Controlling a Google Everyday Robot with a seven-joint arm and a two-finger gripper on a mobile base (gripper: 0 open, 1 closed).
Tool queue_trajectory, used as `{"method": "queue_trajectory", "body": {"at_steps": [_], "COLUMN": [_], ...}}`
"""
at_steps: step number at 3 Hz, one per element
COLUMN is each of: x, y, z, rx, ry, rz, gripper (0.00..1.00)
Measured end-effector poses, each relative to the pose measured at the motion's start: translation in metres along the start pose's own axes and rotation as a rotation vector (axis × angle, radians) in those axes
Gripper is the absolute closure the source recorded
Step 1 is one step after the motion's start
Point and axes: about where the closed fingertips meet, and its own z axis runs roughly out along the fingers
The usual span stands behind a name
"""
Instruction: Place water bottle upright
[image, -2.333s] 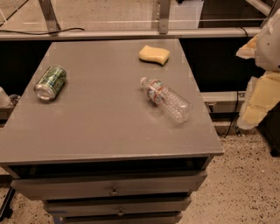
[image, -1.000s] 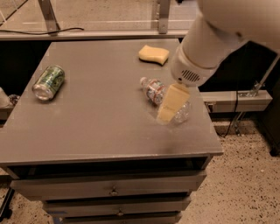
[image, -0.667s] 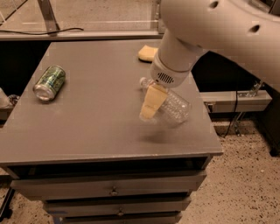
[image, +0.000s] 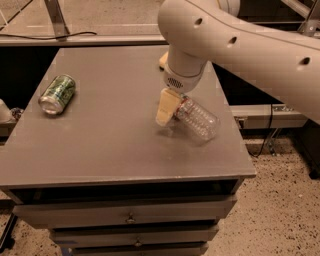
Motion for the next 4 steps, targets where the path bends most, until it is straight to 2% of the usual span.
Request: {"method": "queue_trajectory", "body": {"at_steps": [1, 2, 3, 4], "x": [0.007, 0.011, 0.011, -0.007], "y": [-0.011, -0.019, -0.021, -0.019], "z": [0.022, 0.031, 0.030, 0.017], "rx": [0.002, -0.007, -0.009, -0.056], "ry": [0.063, 0.092, 0.092, -0.003], "rz": [0.079, 0.152, 0.161, 0.156], "gripper": [0.18, 0.41, 0.64, 0.88]}}
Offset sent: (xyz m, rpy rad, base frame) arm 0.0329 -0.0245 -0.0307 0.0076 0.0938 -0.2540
